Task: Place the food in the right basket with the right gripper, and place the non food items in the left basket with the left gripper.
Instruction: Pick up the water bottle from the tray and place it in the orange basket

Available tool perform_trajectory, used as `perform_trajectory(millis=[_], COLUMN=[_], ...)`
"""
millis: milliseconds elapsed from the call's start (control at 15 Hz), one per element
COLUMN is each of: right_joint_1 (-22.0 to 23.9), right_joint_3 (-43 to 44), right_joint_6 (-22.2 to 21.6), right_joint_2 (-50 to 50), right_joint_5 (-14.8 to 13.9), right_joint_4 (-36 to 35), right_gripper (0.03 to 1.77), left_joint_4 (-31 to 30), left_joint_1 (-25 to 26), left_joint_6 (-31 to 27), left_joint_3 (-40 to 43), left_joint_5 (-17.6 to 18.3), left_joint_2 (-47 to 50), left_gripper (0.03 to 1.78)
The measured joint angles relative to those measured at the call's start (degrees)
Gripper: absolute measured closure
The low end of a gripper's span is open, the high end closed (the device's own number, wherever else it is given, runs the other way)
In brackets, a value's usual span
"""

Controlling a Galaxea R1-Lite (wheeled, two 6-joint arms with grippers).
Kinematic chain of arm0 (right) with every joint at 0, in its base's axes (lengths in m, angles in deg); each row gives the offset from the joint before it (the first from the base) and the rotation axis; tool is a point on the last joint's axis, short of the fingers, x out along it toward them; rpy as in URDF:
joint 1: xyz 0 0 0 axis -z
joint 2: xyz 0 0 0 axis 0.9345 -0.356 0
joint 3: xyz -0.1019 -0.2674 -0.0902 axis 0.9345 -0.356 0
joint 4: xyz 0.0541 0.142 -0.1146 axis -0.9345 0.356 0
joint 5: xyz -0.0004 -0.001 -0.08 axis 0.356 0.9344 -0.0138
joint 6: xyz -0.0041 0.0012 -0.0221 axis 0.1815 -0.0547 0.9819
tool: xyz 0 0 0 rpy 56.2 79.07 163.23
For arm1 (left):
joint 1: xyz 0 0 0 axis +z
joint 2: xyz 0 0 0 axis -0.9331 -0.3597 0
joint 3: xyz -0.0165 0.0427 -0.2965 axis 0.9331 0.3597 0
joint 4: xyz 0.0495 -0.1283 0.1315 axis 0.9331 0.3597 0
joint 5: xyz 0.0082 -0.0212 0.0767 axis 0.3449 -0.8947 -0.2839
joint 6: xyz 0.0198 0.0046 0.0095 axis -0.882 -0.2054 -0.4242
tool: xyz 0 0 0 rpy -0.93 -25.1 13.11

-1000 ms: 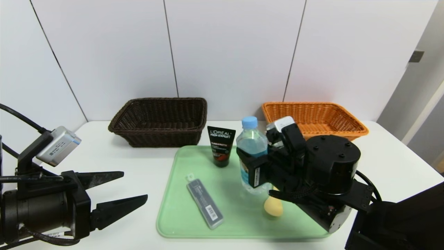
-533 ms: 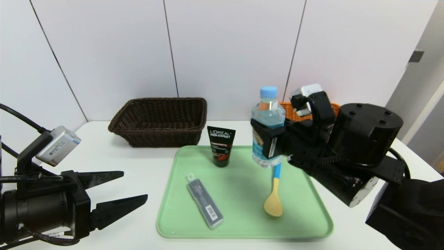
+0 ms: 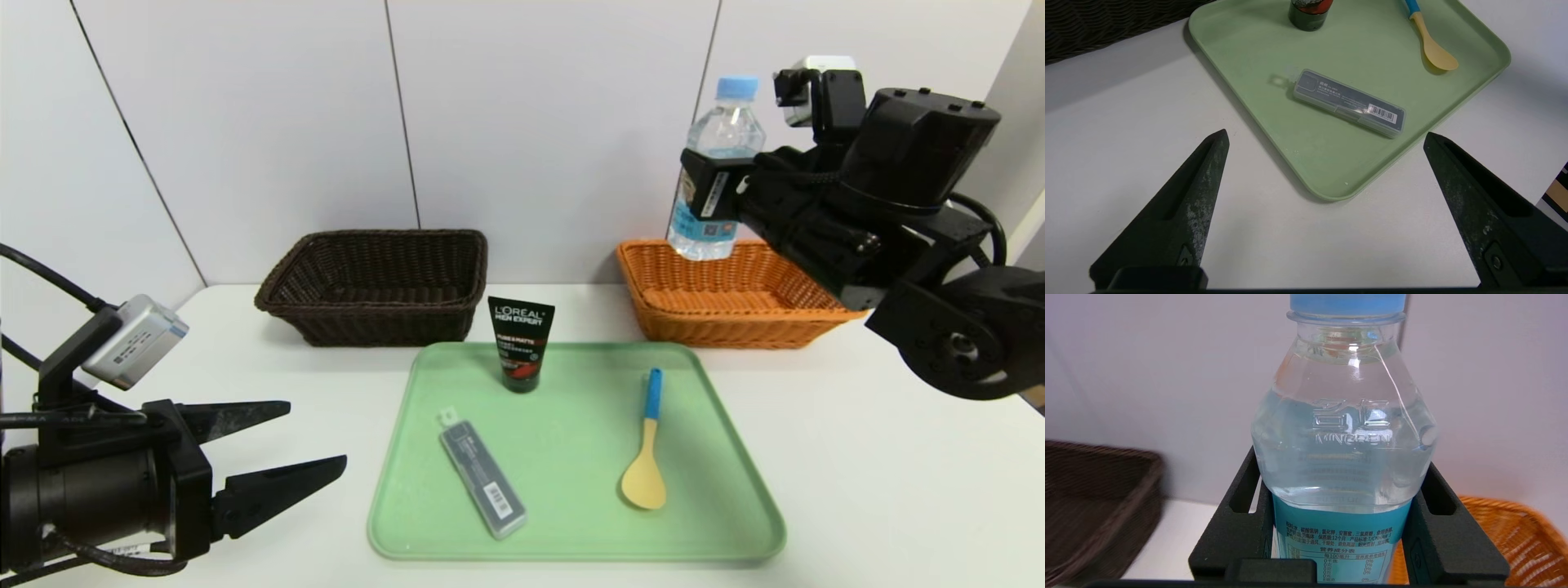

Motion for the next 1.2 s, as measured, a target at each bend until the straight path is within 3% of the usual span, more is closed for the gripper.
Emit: perform_trajectory(millis=[600, 1200], right_joint_1=[14.36, 16.3], right_joint_3=[11.3, 12.86], right_joint_6=[2.88, 2.12], right_joint_2=[-14.67, -22.86], right_joint_5=[-0.13, -0.37], right_joint_4=[0.01, -0.73], right_gripper=[0.97, 0.97], left_joint_4=[0.09, -0.17], left_joint_1=[0.05, 0.27], left_joint_6=[0.24, 1.34], left_joint_3=[0.9, 1.22], left_joint_5=[-0.18, -0.38], left_joint_2=[-0.06, -0.32], left_gripper=[0.12, 0.12])
